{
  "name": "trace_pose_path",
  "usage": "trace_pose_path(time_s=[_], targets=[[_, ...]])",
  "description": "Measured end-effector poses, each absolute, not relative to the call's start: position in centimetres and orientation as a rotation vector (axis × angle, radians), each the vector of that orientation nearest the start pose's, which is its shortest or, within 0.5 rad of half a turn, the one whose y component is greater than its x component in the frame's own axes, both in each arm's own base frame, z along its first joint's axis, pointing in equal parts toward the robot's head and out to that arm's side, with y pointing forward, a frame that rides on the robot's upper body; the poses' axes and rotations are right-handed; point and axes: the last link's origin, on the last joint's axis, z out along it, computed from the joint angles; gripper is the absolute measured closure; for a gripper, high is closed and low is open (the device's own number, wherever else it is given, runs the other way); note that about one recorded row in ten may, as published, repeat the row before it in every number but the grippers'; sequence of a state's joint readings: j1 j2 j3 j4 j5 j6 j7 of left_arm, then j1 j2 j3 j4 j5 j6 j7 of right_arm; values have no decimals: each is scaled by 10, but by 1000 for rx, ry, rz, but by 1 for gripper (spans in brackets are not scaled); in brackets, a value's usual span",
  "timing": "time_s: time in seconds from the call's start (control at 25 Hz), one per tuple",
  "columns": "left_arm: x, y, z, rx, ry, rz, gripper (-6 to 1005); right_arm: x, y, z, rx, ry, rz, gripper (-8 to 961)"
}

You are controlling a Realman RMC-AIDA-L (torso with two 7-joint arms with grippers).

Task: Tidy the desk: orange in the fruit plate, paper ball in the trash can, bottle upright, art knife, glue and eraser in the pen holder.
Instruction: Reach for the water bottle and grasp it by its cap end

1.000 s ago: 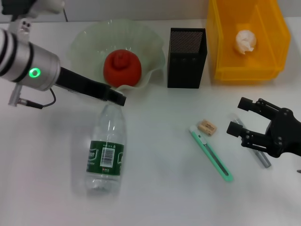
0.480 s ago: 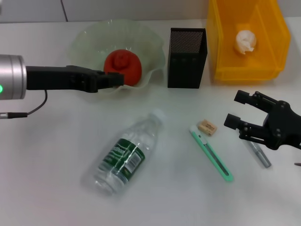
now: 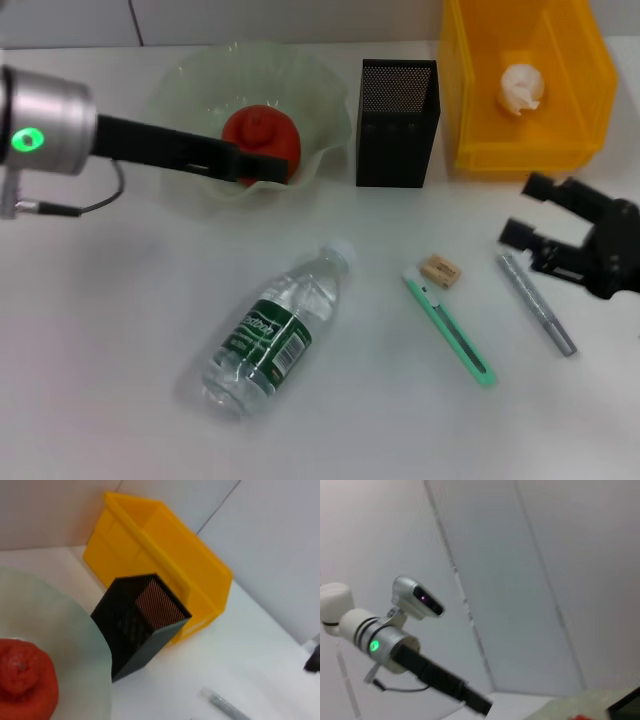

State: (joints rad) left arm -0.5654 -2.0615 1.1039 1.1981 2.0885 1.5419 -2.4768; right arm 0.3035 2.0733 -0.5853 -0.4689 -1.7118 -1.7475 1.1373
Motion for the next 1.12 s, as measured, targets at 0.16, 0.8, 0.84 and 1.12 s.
trace_pose_path(time_s=[0.16, 0.8, 0.84, 1.12], targets=[[-155, 367, 8, -2697, -1267, -147, 850, 311, 252, 19, -2331, 677, 1150, 105], [-127, 384, -50, -2604, -1144, 307, 203, 325, 235, 17, -2283, 674, 1111, 105], [-128, 383, -50, -2602, -1147, 310, 157, 325, 235, 17, -2283, 674, 1111, 105], [-137, 384, -54, -2586, -1169, 321, 154, 324, 234, 14, -2294, 670, 1110, 105]])
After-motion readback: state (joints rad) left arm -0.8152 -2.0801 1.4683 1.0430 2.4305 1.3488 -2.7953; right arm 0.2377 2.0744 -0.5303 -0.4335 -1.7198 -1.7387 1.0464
